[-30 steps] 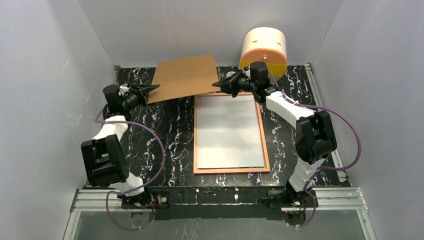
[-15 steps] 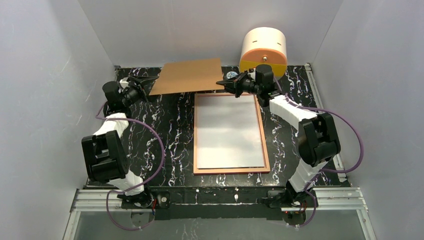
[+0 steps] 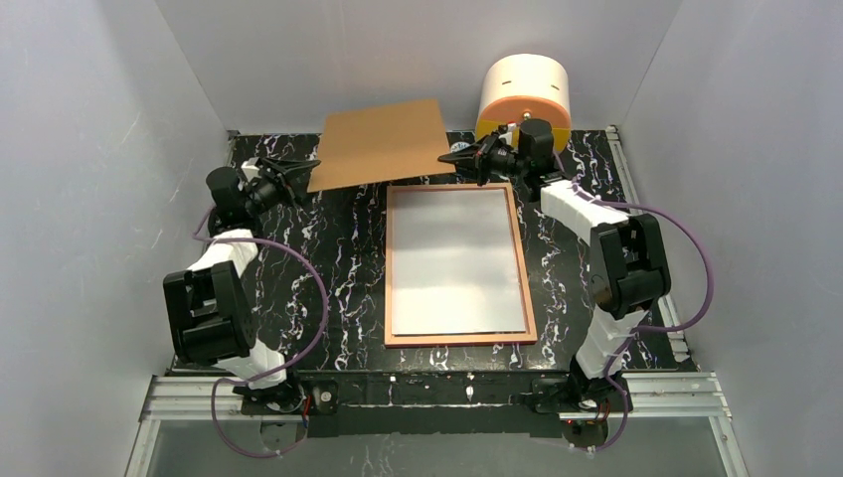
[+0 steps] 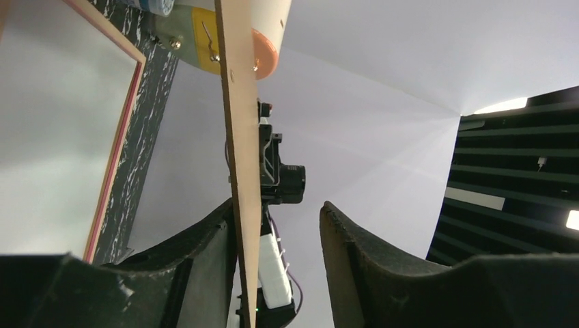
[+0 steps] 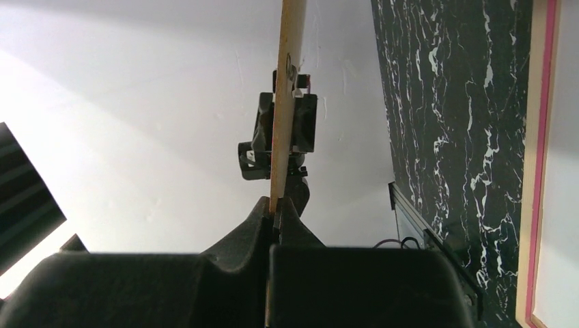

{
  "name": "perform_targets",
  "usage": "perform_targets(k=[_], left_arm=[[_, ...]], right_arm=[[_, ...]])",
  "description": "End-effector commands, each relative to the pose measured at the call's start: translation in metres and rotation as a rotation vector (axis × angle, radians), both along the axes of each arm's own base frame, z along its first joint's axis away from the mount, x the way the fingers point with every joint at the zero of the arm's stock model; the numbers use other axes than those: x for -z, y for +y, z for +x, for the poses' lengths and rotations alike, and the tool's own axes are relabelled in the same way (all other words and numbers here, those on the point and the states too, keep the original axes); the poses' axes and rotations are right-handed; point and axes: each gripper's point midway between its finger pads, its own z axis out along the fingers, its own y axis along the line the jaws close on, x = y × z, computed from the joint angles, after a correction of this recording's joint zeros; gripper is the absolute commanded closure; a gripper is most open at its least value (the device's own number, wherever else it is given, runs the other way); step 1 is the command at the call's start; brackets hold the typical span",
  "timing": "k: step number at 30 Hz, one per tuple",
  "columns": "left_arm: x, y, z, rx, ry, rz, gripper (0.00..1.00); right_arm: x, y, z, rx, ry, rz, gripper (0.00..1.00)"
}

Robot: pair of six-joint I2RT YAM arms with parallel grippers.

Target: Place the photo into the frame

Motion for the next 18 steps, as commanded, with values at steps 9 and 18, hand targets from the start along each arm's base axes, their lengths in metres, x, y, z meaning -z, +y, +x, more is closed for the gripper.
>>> perform_targets(k=[9,18], left_arm=[[0.000,-0.031,-0.022,0.081,-0.032,0.052,0.74],[-0.014,-0.031,-0.021,0.063,-0.060,0.055,1.00]], right_arm=[[-0.071,0.005,-0.034,-0.228,-0.382,0.103,0.99],[-0.056,-0.006,-0.036,-0.189,-0.347,0.017,0.94]])
